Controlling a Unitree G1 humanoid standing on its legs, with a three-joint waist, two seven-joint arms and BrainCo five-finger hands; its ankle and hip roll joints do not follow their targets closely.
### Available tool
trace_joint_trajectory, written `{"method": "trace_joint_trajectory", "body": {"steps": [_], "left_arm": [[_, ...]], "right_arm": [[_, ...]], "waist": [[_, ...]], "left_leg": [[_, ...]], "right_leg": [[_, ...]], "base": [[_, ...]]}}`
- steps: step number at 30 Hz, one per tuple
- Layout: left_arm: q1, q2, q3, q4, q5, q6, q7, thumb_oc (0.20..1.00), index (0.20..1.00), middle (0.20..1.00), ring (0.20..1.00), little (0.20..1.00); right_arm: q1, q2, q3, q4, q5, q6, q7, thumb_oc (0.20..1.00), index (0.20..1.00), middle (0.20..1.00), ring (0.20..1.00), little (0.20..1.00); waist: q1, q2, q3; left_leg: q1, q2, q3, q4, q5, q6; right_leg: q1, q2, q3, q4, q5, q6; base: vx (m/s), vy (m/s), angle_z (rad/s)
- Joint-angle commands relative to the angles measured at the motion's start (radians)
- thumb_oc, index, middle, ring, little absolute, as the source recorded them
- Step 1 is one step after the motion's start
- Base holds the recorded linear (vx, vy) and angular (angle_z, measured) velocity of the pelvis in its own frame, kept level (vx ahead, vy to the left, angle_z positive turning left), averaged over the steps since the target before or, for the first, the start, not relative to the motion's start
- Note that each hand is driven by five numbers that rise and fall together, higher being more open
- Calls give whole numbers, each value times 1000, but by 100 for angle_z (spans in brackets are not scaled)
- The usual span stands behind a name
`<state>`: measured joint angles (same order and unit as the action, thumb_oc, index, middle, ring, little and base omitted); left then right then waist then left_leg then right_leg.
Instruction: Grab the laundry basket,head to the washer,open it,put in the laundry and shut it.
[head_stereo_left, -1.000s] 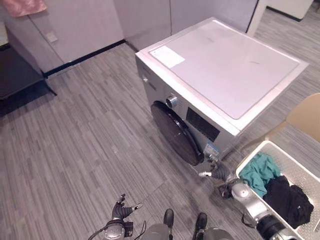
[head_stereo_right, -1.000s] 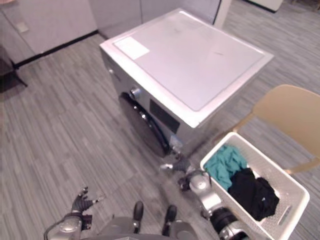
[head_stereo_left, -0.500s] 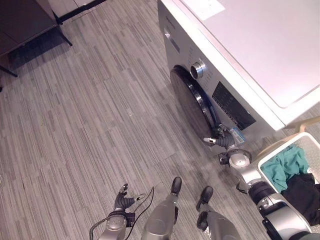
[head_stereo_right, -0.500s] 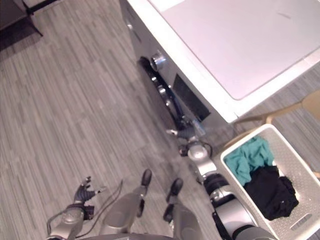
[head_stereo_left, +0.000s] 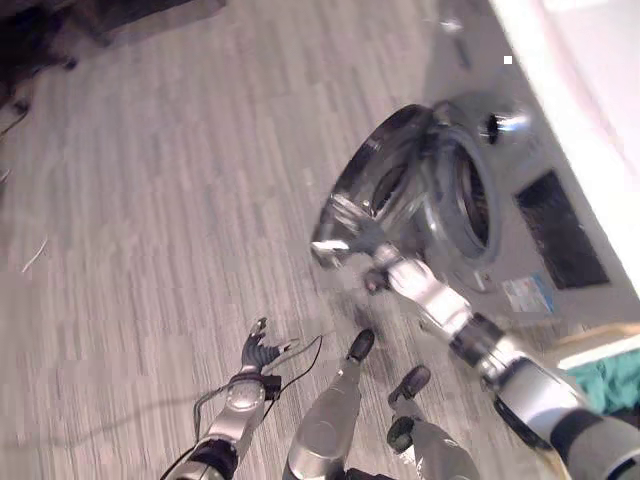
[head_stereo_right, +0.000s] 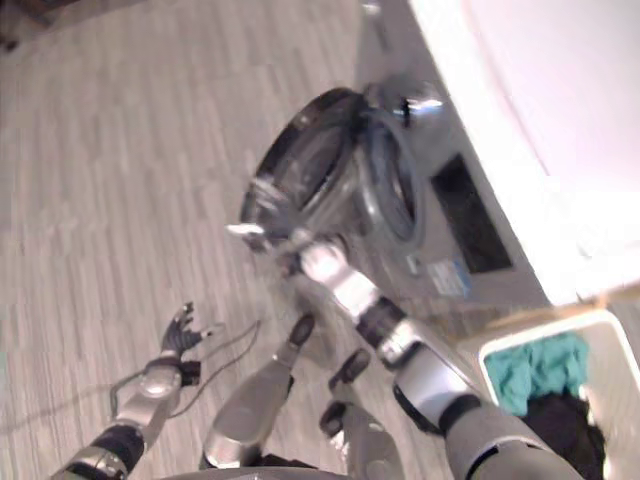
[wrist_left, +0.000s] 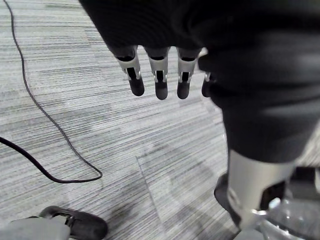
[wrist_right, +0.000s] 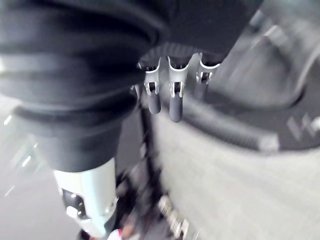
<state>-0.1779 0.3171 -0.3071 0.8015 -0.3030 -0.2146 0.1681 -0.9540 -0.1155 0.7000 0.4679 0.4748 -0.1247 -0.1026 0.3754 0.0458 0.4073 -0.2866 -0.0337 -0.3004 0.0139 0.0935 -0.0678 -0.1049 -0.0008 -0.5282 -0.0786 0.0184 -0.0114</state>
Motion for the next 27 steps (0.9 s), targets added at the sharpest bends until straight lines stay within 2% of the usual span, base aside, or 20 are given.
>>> {"method": "trace_joint_trajectory", "body": {"steps": [1,2,3,4,5,7,10,11,13,14,16,17,18,20,21,22,24,25,26,27], "left_arm": [[24,87,-47,16,-20,-40,41,1000,1000,1000,1000,1000],[28,88,-43,12,-23,-40,39,1000,1000,1000,1000,1000],[33,88,-36,0,-27,-43,39,1000,1000,1000,1000,1000],[34,87,-35,1,-28,-43,39,1000,1000,1000,1000,1000],[43,89,-25,-20,-32,-43,38,1000,1000,1000,1000,1000],[57,85,-16,-59,-28,-37,37,1000,1000,1000,1000,1000],[65,66,-15,-110,5,-25,31,1000,1000,1000,1000,1000],[66,66,-15,-110,6,-24,31,1000,1000,1000,1000,1000],[62,50,-17,-138,32,-16,26,1000,1000,1000,1000,1000],[36,36,-20,-169,52,-9,28,1000,1000,1000,1000,1000],[-46,32,-31,-185,82,-2,37,1000,1000,1000,1000,1000],[-47,32,-32,-184,82,-2,37,1000,1000,1000,1000,1000],[-152,52,-49,-173,123,7,65,1000,1000,1000,1000,1000],[-288,91,-53,-113,138,19,89,1000,1000,1000,1000,1000],[-289,91,-53,-112,137,18,88,1000,1000,1000,1000,1000],[-456,179,-43,17,153,37,118,1000,1000,1000,1000,1000],[-581,266,-47,141,162,47,127,1000,1000,1000,1000,1000],[-584,266,-48,143,161,46,127,1000,1000,1000,1000,1000],[-664,338,-44,225,167,58,120,1000,1000,1000,1000,1000],[-695,370,-51,261,181,62,118,1000,1000,1000,1000,1000]], "right_arm": [[-42,64,-48,-30,35,-130,-19,1000,1000,1000,1000,1000],[-38,52,-55,-26,32,-124,-17,1000,1000,1000,1000,1000],[-23,15,-66,-14,25,-118,-26,1000,1000,1000,1000,1000],[-21,17,-64,-15,25,-118,-25,1000,1000,1000,1000,1000],[14,-25,-87,1,27,-107,-31,1000,1000,1000,1000,1000],[80,-61,-96,-7,12,-94,-29,1000,1000,1000,1000,1000],[229,-128,-103,-64,-36,-77,4,1000,1000,1000,1000,1000],[230,-128,-103,-65,-37,-77,4,1000,1000,1000,1000,1000],[340,-176,-114,-134,-86,-70,26,1000,1000,1000,1000,1000],[436,-216,-145,-176,-142,-69,38,1000,1000,1000,1000,1000],[524,-257,-176,-234,-213,-71,41,1000,1000,1000,1000,1000],[525,-258,-177,-235,-213,-70,41,1000,1000,1000,1000,1000],[560,-270,-195,-230,-236,-71,40,1000,1000,1000,1000,1000],[581,-290,-209,-224,-251,-66,37,1000,1000,1000,1000,1000],[580,-290,-210,-224,-251,-65,37,1000,1000,1000,1000,1000],[597,-330,-234,-236,-237,-69,41,1000,1000,1000,1000,1000],[607,-366,-254,-238,-219,-79,42,1000,1000,1000,1000,1000],[606,-365,-255,-238,-219,-79,42,1000,1000,1000,1000,1000],[623,-396,-280,-254,-193,-94,47,1000,1000,1000,1000,1000],[627,-405,-290,-253,-183,-101,49,1000,1000,1000,1000,1000]], "waist": [[67,-80,-26],[71,-81,-24],[70,-81,-18],[71,-84,-23],[62,-89,-10],[44,-99,-7],[-10,-113,-4],[-9,-112,-5],[-49,-116,-1],[-97,-119,5],[-155,-125,12],[-154,-125,12],[-203,-130,16],[-256,-141,24],[-255,-141,25],[-314,-161,40],[-352,-175,44],[-351,-176,45],[-381,-186,54],[-393,-188,56]], "left_leg": [[16,-60,63,23,-122,31],[17,-59,64,17,-119,31],[6,-67,64,7,-89,36],[21,-56,66,1,-114,31],[11,-62,79,-2,-88,36],[14,-56,95,-9,-89,39],[23,-46,133,-13,-99,45],[23,-46,133,-13,-100,45],[29,-43,159,-6,-110,49],[34,-38,188,1,-120,54],[28,-30,221,6,-126,56],[28,-30,222,6,-126,56],[16,-26,251,11,-128,55],[-3,-17,282,16,-127,54],[-3,-17,282,16,-128,54],[-30,-5,314,23,-125,54],[-50,0,331,24,-120,55],[-51,0,331,24,-120,55],[-65,6,345,24,-116,56],[-69,7,349,20,-113,56]], "right_leg": [[-49,-155,111,92,-43,107],[-49,-153,111,90,-43,106],[-59,-163,100,87,-17,106],[-49,-152,111,86,-41,108],[-60,-162,105,79,-11,110],[-63,-161,114,72,-2,115],[-70,-160,144,63,11,123],[-71,-160,144,63,11,123],[-77,-160,169,63,17,127],[-86,-161,193,64,22,128],[-106,-161,224,67,30,131],[-107,-161,225,68,30,131],[-131,-160,250,67,41,135],[-165,-155,280,70,54,138],[-165,-155,280,70,54,138],[-208,-146,311,74,72,145],[-236,-138,330,69,88,149],[-237,-138,331,70,88,149],[-257,-131,342,65,102,155],[-266,-128,347,62,107,158]], "base": [[56,20,131],[71,37,115],[16,22,51],[-58,84,38],[17,7,18],[-26,46,-17],[-9,41,-42],[-11,40,-62],[-26,58,-101],[-58,90,-85],[-73,78,-42],[-68,74,-36],[-58,66,-66],[-64,67,-65],[-91,71,-47],[-89,63,-65],[-72,56,-45],[-48,48,-44],[-39,46,-70],[-49,65,-65]]}}
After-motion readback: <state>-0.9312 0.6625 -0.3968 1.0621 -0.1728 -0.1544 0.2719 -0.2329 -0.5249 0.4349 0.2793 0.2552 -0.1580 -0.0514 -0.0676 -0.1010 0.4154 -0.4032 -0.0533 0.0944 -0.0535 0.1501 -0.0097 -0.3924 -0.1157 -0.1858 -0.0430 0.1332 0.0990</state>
